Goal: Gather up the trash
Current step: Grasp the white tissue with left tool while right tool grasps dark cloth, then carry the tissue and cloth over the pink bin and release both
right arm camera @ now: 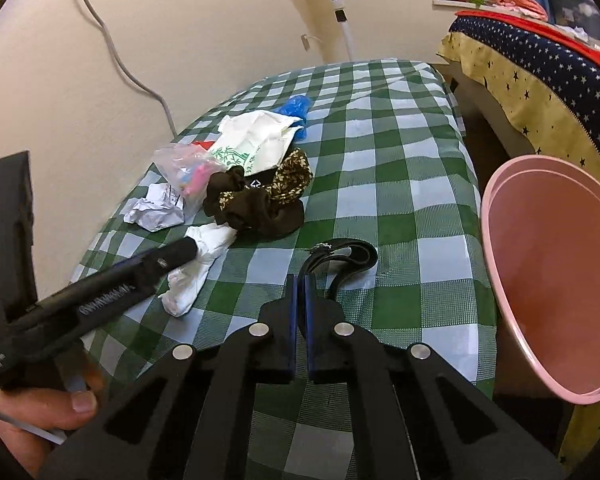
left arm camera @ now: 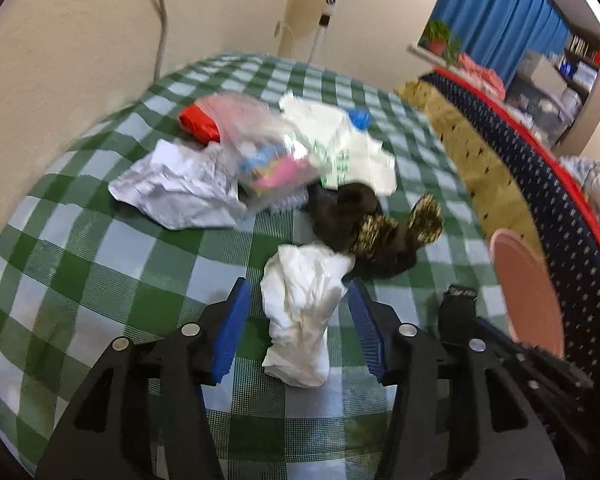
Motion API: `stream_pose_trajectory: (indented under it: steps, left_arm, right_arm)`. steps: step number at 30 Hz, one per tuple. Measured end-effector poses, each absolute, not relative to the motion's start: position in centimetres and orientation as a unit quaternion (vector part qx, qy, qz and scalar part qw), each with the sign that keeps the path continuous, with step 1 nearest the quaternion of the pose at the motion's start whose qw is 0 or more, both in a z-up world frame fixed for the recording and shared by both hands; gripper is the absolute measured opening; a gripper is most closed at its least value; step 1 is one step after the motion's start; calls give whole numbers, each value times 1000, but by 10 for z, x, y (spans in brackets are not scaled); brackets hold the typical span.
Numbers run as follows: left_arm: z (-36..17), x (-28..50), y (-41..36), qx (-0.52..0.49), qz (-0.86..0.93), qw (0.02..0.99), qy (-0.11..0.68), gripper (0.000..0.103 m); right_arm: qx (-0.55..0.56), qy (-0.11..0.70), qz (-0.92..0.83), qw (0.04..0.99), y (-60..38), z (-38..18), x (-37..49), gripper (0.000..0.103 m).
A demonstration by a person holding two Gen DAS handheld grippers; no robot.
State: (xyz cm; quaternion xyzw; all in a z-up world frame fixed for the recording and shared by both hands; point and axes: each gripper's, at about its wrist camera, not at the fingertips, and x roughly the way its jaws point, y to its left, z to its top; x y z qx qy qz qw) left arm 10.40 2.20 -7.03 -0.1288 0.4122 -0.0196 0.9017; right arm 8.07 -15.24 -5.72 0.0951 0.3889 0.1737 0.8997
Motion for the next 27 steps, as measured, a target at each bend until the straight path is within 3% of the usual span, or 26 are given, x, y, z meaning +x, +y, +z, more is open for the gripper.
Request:
stream_pose_trajectory:
  steps: [4, 6, 7, 10, 27]
  left_arm:
    - [-79, 107, 19, -119, -16, 894, 432, 51]
    - [-79, 107, 20, -120, -17, 894, 431, 41]
    - [-79, 107, 20, -121, -21, 893, 434, 27]
    - [-75, 104, 19, -121, -23, 896, 427, 23]
    - [-37, 69, 24, -109, -28, 917, 382, 21]
  right_arm:
    - [97, 391, 176, 898, -153, -58, 80, 4]
    - [95, 391, 178, 898, -152, -59, 80, 4]
    - [94, 390, 179, 898, -151, -58, 80, 4]
    - [85, 384, 178, 902, -150, -55, 78, 4]
    - [76, 347, 165, 920, -155, -20, 51, 4]
